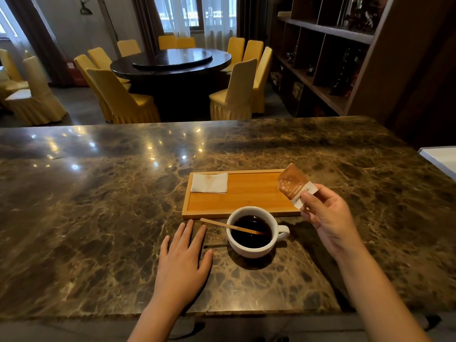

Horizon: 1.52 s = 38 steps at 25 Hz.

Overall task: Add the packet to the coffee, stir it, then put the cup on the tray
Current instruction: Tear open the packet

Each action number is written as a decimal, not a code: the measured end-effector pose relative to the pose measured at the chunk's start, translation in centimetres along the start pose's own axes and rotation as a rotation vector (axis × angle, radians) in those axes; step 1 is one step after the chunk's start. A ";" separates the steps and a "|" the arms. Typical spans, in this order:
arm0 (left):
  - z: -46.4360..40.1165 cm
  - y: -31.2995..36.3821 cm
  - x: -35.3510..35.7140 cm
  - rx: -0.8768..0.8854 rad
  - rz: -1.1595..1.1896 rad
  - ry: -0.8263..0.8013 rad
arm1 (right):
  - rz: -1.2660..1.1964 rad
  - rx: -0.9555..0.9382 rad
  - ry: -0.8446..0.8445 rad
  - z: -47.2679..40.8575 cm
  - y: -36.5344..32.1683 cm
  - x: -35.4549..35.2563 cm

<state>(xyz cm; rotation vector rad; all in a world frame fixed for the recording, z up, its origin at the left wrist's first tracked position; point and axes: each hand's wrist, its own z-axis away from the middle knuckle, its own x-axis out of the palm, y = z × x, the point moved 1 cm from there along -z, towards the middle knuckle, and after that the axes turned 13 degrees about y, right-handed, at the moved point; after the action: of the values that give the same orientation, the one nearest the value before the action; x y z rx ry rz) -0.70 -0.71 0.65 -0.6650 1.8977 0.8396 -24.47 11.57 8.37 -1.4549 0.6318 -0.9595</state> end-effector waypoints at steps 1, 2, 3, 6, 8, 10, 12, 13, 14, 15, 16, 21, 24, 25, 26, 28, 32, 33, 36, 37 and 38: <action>0.0 0.0 0.0 0.000 0.002 0.002 | 0.030 -0.036 -0.019 0.2 -0.2 0.1; 0.0 0.0 0.1 0.000 0.006 0.005 | 0.066 -0.073 -0.046 0.3 -0.4 0.2; 0.0 0.0 0.1 -0.001 0.009 0.008 | 0.112 -0.117 -0.073 0.5 -0.7 0.3; 0.0 -0.1 0.2 0.006 0.002 0.010 | 0.289 -0.273 -0.117 0.7 -1.2 0.7; 0.0 -0.1 0.2 0.008 0.000 0.009 | 0.441 -0.401 -0.150 0.8 -1.5 1.1; 0.0 -0.2 0.2 0.012 0.002 0.010 | 0.587 -0.547 -0.187 1.0 -1.9 1.5; 0.0 -0.2 0.2 0.018 0.005 0.009 | 0.665 -0.667 -0.226 1.2 -2.2 2.0; 0.1 -0.3 0.2 0.019 0.008 0.009 | 0.690 -0.704 -0.243 1.3 -2.3 2.2; 0.1 -0.3 0.2 0.019 0.011 0.009 | 0.709 -0.731 -0.257 1.2 -2.3 2.3; 0.1 -0.3 0.2 0.019 0.013 0.010 | 0.722 -0.748 -0.265 1.2 -2.3 2.3; 0.0 -0.3 0.2 0.020 0.013 0.009 | 0.727 -0.755 -0.267 1.2 -2.2 2.3; 0.1 -0.3 0.2 0.019 0.013 0.012 | 0.641 -0.625 -0.208 1.0 -1.6 2.1; 0.1 -0.3 0.3 0.018 0.009 0.011 | 0.431 -0.428 -0.129 1.1 -0.9 1.9; 0.1 -0.3 0.3 0.017 0.007 0.011 | 0.339 -0.354 -0.102 1.2 -0.7 1.8; 0.1 -0.3 0.3 0.016 0.004 0.010 | 0.261 -0.283 -0.075 1.2 -0.5 1.7; 0.0 -0.3 0.4 0.015 0.001 0.008 | 0.176 -0.174 -0.043 1.0 -0.3 1.5; 0.1 -0.3 0.2 0.010 -0.002 0.005 | 0.061 -0.064 0.015 -0.4 -0.1 0.9; 0.1 -0.3 0.2 0.010 -0.004 0.003 | 0.063 -0.062 0.033 -0.8 0.0 0.8; 0.1 -0.3 0.2 0.005 0.006 0.001 | 0.167 -0.114 0.129 -2.4 0.2 0.2; 0.1 -0.2 0.2 0.003 0.006 0.002 | 0.240 -0.146 0.169 -3.0 0.2 0.1; 0.1 -0.3 0.2 0.002 0.003 0.002 | 0.326 -0.179 0.202 -3.8 0.4 0.0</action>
<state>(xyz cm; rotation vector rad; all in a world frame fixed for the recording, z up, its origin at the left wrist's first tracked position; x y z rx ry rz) -0.53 -0.80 0.40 -0.6618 1.9017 0.8396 -27.58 9.48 7.72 -1.3641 1.0912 -0.8127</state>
